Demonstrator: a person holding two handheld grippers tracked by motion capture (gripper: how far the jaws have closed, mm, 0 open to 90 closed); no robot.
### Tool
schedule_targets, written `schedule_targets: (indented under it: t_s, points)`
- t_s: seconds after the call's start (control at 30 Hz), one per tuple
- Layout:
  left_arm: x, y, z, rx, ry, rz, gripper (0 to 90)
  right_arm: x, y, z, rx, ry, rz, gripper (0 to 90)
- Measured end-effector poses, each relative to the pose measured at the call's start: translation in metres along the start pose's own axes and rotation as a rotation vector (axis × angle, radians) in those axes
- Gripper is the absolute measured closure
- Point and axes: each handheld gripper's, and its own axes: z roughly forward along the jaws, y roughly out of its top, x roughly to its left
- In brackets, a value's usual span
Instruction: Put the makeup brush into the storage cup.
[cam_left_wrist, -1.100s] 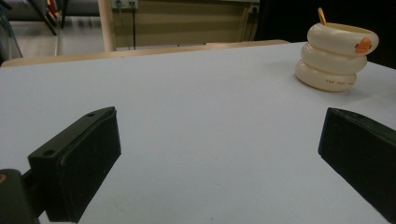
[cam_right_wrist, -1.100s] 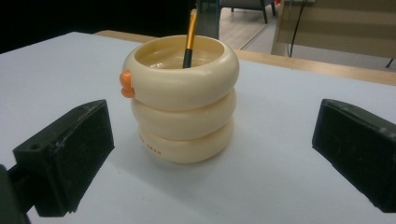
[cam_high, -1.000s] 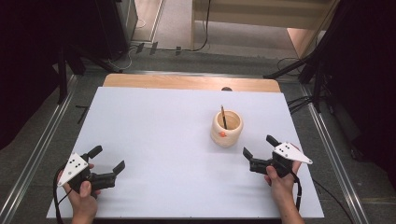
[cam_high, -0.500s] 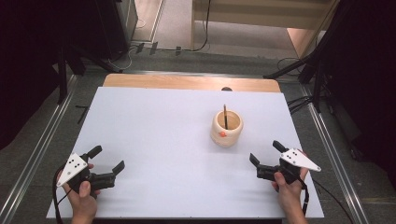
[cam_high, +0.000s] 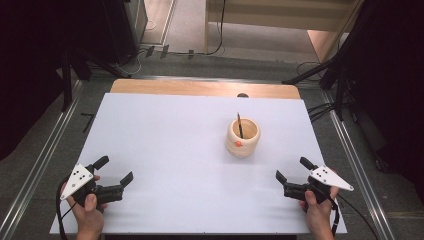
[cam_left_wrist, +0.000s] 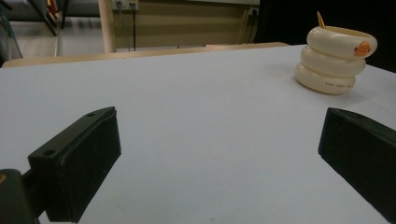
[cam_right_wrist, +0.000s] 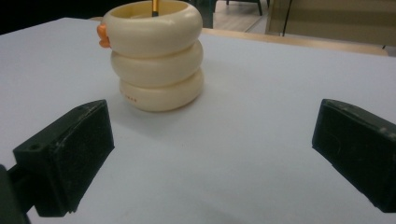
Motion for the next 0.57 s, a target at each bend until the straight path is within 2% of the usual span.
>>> schedule_targets:
  t_s: [0.2,0.33,0.57]
  points:
    - [0.001,0.0003,-0.0012,-0.007,0.0,-0.005,0.0,-0.0025,-0.0008,-0.0044,-0.024,-0.011,0.015,0.0]
    - [0.0,0.0003,-0.0012,-0.004,-0.003,0.005,0.0,-0.0063,-0.0024,-0.0036,-0.031,0.007,0.044,0.0]
    - [-0.0002,0.0004,-0.0006,-0.002,-0.004,0.005,0.0,-0.0059,-0.0032,-0.0022,-0.029,0.011,0.038,0.0]
